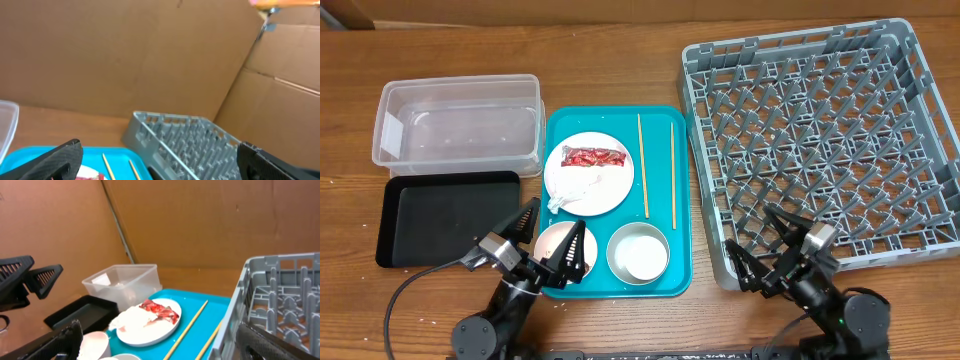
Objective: Sort waste into correct bins and load items into the dishwasher
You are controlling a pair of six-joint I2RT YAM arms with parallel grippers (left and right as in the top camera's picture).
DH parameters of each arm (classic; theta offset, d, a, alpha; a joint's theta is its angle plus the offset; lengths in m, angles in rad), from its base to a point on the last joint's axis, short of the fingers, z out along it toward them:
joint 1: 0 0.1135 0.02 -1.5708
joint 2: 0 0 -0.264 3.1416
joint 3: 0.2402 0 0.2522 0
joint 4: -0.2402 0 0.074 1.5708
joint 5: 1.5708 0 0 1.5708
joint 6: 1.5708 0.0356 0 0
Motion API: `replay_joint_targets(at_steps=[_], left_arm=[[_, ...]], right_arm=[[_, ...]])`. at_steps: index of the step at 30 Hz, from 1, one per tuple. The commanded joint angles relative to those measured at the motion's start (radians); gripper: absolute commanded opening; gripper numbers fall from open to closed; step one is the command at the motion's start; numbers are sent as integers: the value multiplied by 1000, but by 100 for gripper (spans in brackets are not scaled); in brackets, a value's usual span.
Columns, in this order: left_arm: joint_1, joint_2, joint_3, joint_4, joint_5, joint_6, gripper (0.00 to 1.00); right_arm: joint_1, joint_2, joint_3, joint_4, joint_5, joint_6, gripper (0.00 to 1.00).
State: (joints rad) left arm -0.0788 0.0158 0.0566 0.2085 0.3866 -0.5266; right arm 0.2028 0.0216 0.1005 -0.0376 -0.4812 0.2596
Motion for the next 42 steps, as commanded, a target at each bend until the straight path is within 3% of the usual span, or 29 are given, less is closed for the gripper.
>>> replay_joint_targets(at_steps=[1, 4, 7, 9, 11, 14, 16, 17, 18, 20, 24, 27, 31, 36, 39, 41, 42], left_arm=[[1, 29, 236, -157, 0, 44, 100], [1, 194, 488, -399, -5, 165, 100], [-1, 534, 820, -748, 89, 168, 100], [0, 687, 938, -862, 171, 168, 100], [0, 811, 1009, -916, 240, 163, 100], [-5, 947, 1025, -941, 482, 149, 100], [-38, 1025, 1025, -989, 497, 187, 98], [-84, 1077, 1025, -1040, 452, 215, 88], [-126, 1109, 1025, -1078, 389, 220, 85], [-303, 1201, 1025, -1173, 142, 219, 75], [-558, 1360, 1025, -1232, -238, 109, 73], [-650, 1481, 1025, -1205, -334, 19, 60], [-654, 1536, 1025, -1187, -349, -32, 50], [-650, 1544, 1036, -1183, -321, -32, 7], [-647, 1537, 1075, -1200, -260, -31, 13], [-647, 1527, 1122, -1267, -265, -31, 42], [-646, 1525, 1135, -1289, -287, -32, 48]], right_arm=[[-1, 45, 235, -89, 45, -19, 100], [-1, 212, 476, -259, 69, -109, 100], [-1, 528, 778, -512, 79, -103, 100], [-1, 680, 903, -631, 61, -103, 100], [-1, 811, 998, -716, 17, -103, 100], [-1, 946, 1047, -769, -61, -103, 100], [-1, 1011, 1046, -773, -162, -103, 100], [-1, 1043, 1046, -774, -209, -103, 100], [-1, 1064, 1046, -773, -226, -103, 100], [-1, 1098, 1046, -772, -228, -103, 100], [-1, 1101, 1046, -772, -227, -103, 100], [-1, 1101, 1046, -775, -228, -103, 100], [-1, 1101, 1046, -776, -227, -103, 100], [-1, 1101, 1046, -773, -227, -103, 100], [-1, 1101, 1046, -773, -228, -103, 100], [-1, 1101, 1046, -774, -227, -103, 100], [-1, 1101, 1046, -774, -228, -103, 100]])
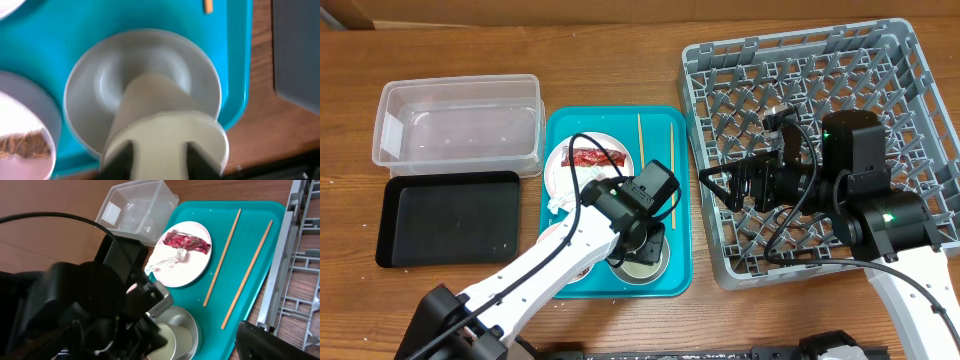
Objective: Sort waste into correct bins and load items into the dishwasher
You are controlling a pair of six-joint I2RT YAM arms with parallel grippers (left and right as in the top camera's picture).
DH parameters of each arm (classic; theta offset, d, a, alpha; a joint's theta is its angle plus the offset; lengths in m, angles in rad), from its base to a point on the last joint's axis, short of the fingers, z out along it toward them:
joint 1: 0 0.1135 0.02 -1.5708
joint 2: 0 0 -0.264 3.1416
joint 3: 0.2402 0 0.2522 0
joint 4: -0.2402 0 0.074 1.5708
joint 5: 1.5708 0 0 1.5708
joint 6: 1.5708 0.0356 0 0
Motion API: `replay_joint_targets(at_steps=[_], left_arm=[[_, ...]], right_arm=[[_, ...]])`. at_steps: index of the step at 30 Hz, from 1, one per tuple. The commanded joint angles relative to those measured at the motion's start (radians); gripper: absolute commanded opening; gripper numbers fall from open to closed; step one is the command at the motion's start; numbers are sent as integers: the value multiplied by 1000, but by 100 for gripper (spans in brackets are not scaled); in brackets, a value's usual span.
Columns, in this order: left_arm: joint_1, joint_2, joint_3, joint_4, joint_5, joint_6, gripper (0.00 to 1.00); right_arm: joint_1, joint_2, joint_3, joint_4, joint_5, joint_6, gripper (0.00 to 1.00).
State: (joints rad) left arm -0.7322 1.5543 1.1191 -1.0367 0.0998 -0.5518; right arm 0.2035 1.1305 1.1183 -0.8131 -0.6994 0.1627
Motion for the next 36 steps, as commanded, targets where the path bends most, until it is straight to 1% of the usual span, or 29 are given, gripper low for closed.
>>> replay_joint_targets(at_steps=[1, 3, 4, 5, 7, 9, 10, 11, 12, 13, 15, 17, 20, 21, 22, 24, 27, 29, 30, 31, 32, 34, 35, 36], left_arm=[[9, -19, 89, -71, -33, -16, 50], [19, -27, 108, -92, -80, -25, 52], [23, -32, 109, -92, -106, -26, 56], [25, -32, 109, -92, -138, -26, 63], [26, -28, 85, -89, -198, -40, 68], [26, -23, 59, -74, -204, -47, 67], [26, -18, 42, -59, -195, -48, 65], [26, -16, 23, -41, -173, -48, 57], [26, -16, 17, -30, -144, -48, 44], [26, -16, 17, -25, -128, -47, 39], [26, -16, 16, -22, -117, -47, 38], [26, -16, 6, -18, -117, -47, 41], [26, -16, -37, 29, -117, -48, 43], [26, -16, -52, 43, -83, -48, 40], [26, -16, -50, 47, -64, -47, 31], [33, -18, -32, 40, -56, -47, 4], [87, -27, 102, -82, -21, -36, 4], [158, -42, 225, -172, -15, 14, 4], [198, -49, 272, -194, 16, 47, 4], [267, -57, 326, -200, 129, 125, 4], [305, -59, 344, -196, 206, 163, 4], [426, -58, 373, -182, 468, 271, 4], [478, -58, 373, -176, 574, 304, 4], [540, -54, 373, -175, 717, 349, 4]], right_arm=[[-2, -8, 29, -1, -9, -6, 100], [-2, -8, 29, -1, -9, -6, 100], [-2, -8, 29, 0, -9, -6, 100], [-2, -8, 29, 0, -9, -6, 100], [-2, -8, 29, -1, -9, -6, 100], [-2, -8, 29, -1, -9, -6, 100], [-2, -8, 29, 0, -9, -6, 100], [-2, -8, 29, 0, -9, -6, 100], [-2, -8, 29, 0, -10, -6, 100], [-2, -8, 29, -1, -10, -6, 100], [-2, -8, 29, -1, -10, -6, 100], [-2, -8, 29, -1, -10, -6, 100], [-2, -8, 29, -2, -10, -6, 100], [-2, -8, 29, -2, -10, -6, 100], [-2, -8, 29, -3, -10, -6, 100], [-2, -8, 29, -5, -10, -6, 100], [-2, -8, 29, -8, -10, -6, 100], [-2, -8, 29, -10, -11, -6, 100], [-2, -8, 29, -9, -19, -6, 100], [-2, -8, 29, -6, -50, -6, 100], [-2, -8, 29, -2, -68, -6, 100], [-2, -8, 29, 4, -80, -6, 100], [-2, -8, 29, 6, -81, -4, 95], [-2, -8, 29, 11, -81, 11, 90]])
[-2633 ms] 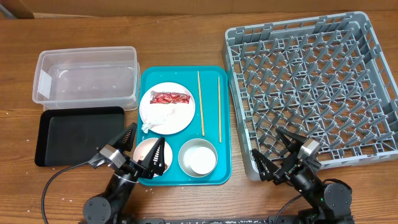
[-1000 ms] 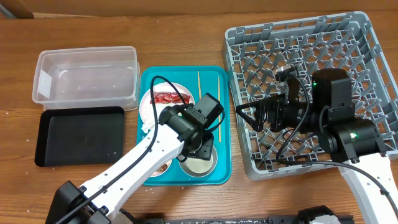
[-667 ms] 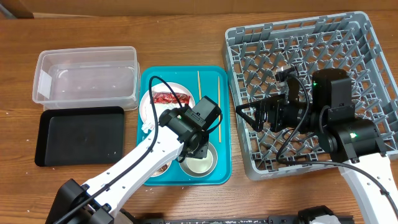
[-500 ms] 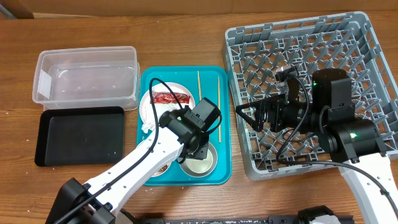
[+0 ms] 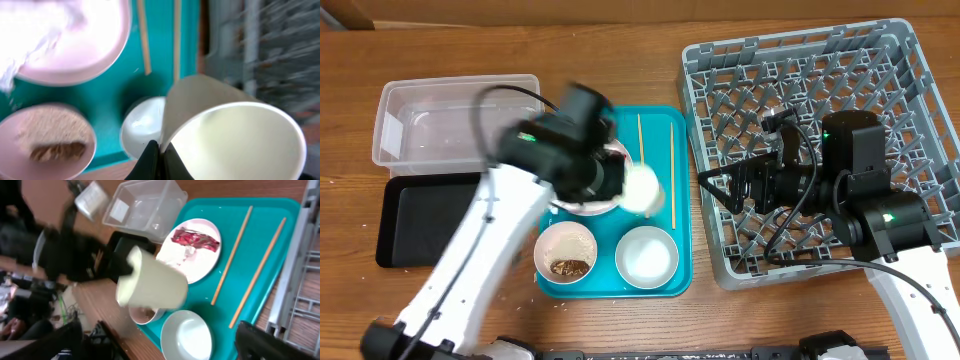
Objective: Sort waste into correct bins and load items into the dishwasher
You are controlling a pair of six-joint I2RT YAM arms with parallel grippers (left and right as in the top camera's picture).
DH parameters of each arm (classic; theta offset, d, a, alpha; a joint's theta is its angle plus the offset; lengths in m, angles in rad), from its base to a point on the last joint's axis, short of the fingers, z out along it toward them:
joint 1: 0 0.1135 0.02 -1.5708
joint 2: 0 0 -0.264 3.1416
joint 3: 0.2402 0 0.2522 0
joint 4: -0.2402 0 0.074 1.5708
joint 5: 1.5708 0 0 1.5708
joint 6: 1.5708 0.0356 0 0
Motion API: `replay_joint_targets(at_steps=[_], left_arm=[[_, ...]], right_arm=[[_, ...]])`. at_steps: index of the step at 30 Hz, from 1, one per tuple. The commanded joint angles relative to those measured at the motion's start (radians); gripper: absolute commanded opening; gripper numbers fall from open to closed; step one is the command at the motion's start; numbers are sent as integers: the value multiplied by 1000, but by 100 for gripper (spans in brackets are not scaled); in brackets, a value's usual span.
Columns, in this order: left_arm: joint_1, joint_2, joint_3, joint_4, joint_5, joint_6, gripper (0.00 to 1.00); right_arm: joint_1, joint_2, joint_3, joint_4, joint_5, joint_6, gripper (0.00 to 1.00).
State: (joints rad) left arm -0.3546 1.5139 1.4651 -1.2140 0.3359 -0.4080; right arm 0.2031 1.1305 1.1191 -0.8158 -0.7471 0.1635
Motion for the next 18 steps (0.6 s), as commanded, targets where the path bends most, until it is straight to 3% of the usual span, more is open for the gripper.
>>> replay_joint_targets(at_steps=[1, 3, 5, 10, 14, 18], left_arm=[[206, -9, 27, 2, 566, 239, 4], [325, 5, 26, -26, 867, 356, 4], [363, 6, 26, -48, 968, 382, 4], [351, 6, 26, -79, 1072, 383, 4], [347, 6, 26, -98, 1071, 383, 4], [345, 6, 26, -98, 1064, 383, 4]], right_arm=[[-1, -8, 27, 22, -34, 31, 87], [23, -5, 27, 100, -75, 80, 84], [59, 2, 27, 169, -116, 80, 84], [179, 68, 27, 347, -123, 100, 91], [203, 112, 27, 492, -269, 103, 91], [229, 125, 28, 573, -323, 104, 81]])
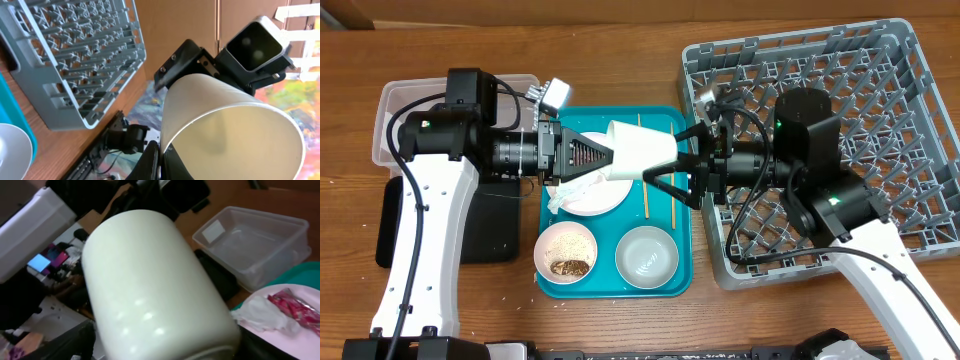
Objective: Sort waste into correct bins and load items into the dishwasher
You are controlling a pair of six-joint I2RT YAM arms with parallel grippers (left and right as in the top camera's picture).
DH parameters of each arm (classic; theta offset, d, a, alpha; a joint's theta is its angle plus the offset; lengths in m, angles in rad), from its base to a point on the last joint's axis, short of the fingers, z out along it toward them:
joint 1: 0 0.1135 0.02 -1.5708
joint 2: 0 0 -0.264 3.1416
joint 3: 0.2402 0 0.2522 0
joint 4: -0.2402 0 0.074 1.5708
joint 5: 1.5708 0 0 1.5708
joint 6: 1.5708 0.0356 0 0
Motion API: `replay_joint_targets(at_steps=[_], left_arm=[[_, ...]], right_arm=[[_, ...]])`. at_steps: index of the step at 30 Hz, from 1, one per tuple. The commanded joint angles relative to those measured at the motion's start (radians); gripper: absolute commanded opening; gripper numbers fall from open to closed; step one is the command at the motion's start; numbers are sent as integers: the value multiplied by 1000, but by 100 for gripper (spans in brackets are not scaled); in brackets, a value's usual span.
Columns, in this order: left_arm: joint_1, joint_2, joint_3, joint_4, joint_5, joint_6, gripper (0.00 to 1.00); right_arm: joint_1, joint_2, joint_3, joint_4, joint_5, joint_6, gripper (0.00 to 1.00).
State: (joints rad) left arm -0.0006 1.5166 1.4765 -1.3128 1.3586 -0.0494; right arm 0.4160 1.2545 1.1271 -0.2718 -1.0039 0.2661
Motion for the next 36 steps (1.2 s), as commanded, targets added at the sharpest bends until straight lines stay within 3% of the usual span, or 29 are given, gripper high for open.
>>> replay_joint_targets(at_steps=[1, 3, 5, 7, 8, 10, 11, 13, 15, 20, 22, 27, 34, 35, 36], left_arm=[[-13, 4, 15, 1, 33, 24, 4], [-22, 4, 15, 0, 9, 24, 4], [-34, 4, 15, -7, -1, 23, 5], [-33, 4, 15, -7, -1, 23, 9], [-33, 4, 15, -7, -2, 24, 22], [-32, 4, 15, -6, -14, 24, 71], [-30, 4, 15, -6, -37, 23, 87], [-19, 4, 15, -7, -93, 23, 100], [24, 4, 15, -19, -198, 16, 100], [95, 3, 15, -34, -293, 16, 100], [100, 4, 15, -32, -312, 16, 100], [98, 4, 15, -18, -349, 16, 100], [98, 4, 15, -18, -349, 16, 100], [98, 4, 15, -18, -349, 16, 100], [98, 4, 15, -20, -349, 16, 100]], right_arm=[[16, 1, 20, 36, -71, 1, 80], [16, 1, 20, 47, -76, 1, 79], [16, 1, 20, 47, -97, 1, 65], [16, 0, 20, 47, -98, 1, 58], [16, -1, 20, 47, -97, 0, 56], [4, -10, 20, 35, -84, -3, 56], [-5, -15, 20, 23, -64, -3, 56], [-33, -42, 20, -39, 34, -4, 56], [-86, -101, 20, -209, 291, -2, 55], [-107, -197, 21, -562, 833, 71, 51], [-102, -199, 27, -730, 936, 115, 51], [-102, -132, 26, -1044, 965, 162, 51], [-14, 40, 18, -1200, 912, 166, 51], [26, 71, 2, -1188, 913, 185, 59], [48, 89, -8, -1164, 918, 185, 77]])
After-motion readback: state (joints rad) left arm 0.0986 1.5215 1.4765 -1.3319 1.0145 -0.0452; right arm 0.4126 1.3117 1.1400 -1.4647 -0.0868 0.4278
